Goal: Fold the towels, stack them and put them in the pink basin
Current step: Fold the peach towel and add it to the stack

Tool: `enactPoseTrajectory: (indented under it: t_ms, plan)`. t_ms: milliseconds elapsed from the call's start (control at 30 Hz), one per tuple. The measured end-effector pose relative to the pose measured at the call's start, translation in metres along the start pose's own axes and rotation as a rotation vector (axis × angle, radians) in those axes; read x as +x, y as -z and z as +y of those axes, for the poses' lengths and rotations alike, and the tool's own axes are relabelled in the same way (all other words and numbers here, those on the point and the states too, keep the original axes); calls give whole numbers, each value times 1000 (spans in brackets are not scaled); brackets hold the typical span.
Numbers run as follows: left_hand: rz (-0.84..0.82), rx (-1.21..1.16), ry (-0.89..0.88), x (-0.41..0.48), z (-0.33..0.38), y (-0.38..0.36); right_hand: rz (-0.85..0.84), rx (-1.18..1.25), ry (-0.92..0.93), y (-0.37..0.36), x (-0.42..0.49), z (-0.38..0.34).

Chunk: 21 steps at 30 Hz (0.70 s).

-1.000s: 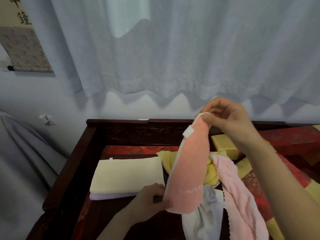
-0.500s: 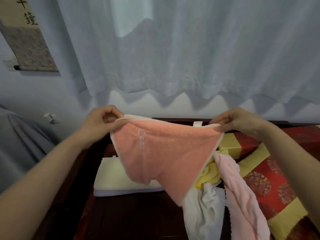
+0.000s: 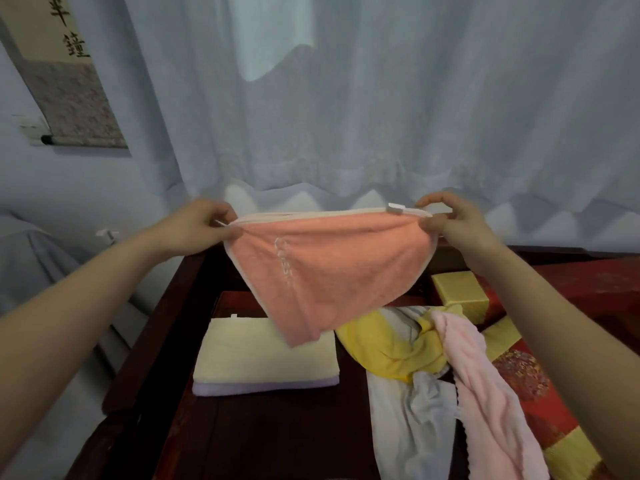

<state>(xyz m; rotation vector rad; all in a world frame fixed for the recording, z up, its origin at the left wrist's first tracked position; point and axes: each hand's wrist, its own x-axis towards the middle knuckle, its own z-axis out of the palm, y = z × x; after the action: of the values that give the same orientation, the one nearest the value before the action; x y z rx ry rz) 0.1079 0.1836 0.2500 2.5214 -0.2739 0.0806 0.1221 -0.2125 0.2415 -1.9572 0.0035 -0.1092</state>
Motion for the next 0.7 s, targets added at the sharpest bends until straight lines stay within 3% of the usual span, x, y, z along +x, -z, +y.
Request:
enactPoseTrajectory:
  t_ms: [67,133,267,367,467,533,600,700]
  plan:
    - [58,-289,45,-3,12,-15,107,28,44,-13,-1,2]
    - [102,-412,-21,-5,35,-34,103,94,87,-35,-7,-1]
    - [73,-266,-252,-7,70,-66,-154,190,83,-77,-24,-2]
    - [45,-161,-335,-7,74,-78,-323,3,207,-90,-30,2]
    - [36,-72,-391,-11,77,-84,-320,-227,421,-102,-35,5]
    - [67,-45,-425,-14,79,-86,-263,-260,455,-107,-38,6]
    - [124,-155,-393,-19,80,-87,-208,-249,459,-109,-38,5]
    - [178,-587,-159,-34,64,-98,-174,-213,448,-101,-37,-7]
